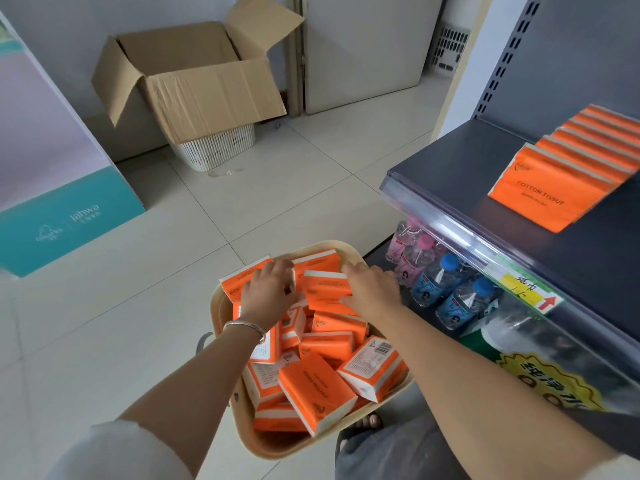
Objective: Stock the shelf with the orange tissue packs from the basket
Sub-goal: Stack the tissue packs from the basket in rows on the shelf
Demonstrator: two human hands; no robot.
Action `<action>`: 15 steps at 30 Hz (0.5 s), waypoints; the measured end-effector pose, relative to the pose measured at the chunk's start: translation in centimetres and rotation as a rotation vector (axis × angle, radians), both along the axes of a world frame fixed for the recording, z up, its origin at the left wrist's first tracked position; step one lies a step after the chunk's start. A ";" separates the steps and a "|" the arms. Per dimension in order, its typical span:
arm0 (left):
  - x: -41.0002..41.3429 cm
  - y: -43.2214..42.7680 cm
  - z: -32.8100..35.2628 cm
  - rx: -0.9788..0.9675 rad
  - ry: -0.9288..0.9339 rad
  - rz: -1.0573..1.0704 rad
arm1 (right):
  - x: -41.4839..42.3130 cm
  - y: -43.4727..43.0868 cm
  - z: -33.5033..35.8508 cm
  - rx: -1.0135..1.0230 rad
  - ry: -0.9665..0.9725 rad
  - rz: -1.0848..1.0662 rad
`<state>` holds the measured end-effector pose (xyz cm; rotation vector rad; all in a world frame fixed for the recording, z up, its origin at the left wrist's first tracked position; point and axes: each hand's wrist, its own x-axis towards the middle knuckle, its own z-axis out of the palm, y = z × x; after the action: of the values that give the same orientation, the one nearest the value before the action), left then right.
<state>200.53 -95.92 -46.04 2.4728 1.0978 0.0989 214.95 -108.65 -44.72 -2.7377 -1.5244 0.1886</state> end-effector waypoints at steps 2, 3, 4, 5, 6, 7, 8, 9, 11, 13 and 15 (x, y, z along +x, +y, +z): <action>-1.0 0.1 -0.7 -0.003 0.092 0.146 | 0.5 -0.3 -0.1 -0.023 0.024 -0.059; -1.4 -0.3 -1.1 -0.023 0.131 0.227 | 0.8 -0.4 -0.3 -0.038 0.054 -0.084; -1.7 -1.1 -1.6 -0.066 0.149 0.319 | 1.0 -0.5 -0.4 -0.050 0.086 -0.106; -1.8 -1.9 -2.1 -0.130 0.146 0.414 | 1.1 -0.4 -0.6 -0.059 0.118 -0.119; -1.7 -2.8 -2.7 -0.192 0.129 0.495 | 1.1 -0.4 -0.7 -0.064 0.146 -0.121; -1.4 -3.4 -3.4 -0.238 0.111 0.545 | 1.1 -0.3 -0.7 -0.072 0.164 -0.117; -1.1 -3.9 -4.2 -0.264 0.094 0.569 | 1.1 -0.2 -0.8 -0.079 0.170 -0.108; -0.7 -4.2 -4.8 -0.277 0.081 0.577 | 1.0 -0.2 -0.7 -0.087 0.171 -0.094; 0.1 -4.4 -5.6 -0.285 0.076 0.572 | 0.9 -0.1 -0.8 -0.095 0.172 -0.067; 0.2 -4.3 -6.1 -0.266 0.074 0.544 | 1.0 -0.3 -0.9 -0.107 0.175 -0.054; -0.5 -4.1 -6.5 -0.238 0.070 0.496 | 1.3 -0.5 -1.2 -0.126 0.185 -0.051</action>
<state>200.02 -99.98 -52.55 1.9668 1.6298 0.0258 216.28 -109.16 -45.90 -2.7559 -1.4411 0.5378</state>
